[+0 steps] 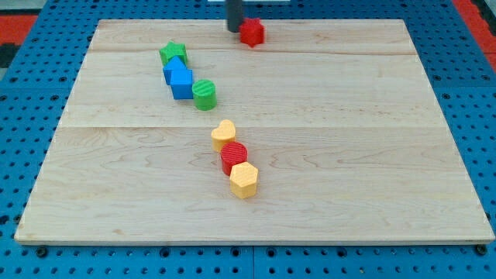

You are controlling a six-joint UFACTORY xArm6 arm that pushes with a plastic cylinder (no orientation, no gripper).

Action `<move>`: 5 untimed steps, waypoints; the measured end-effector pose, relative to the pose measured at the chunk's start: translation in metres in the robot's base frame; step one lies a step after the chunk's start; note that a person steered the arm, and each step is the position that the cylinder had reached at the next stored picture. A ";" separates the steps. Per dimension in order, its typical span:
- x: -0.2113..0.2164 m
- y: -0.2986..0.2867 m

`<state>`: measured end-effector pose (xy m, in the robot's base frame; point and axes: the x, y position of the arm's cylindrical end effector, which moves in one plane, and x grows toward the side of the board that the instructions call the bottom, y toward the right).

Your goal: Slide red star parallel to the green circle

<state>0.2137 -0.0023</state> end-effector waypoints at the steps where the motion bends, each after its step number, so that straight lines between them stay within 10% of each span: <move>1: 0.001 0.002; 3: -0.021 0.023; 5: 0.046 0.032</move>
<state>0.2594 0.0298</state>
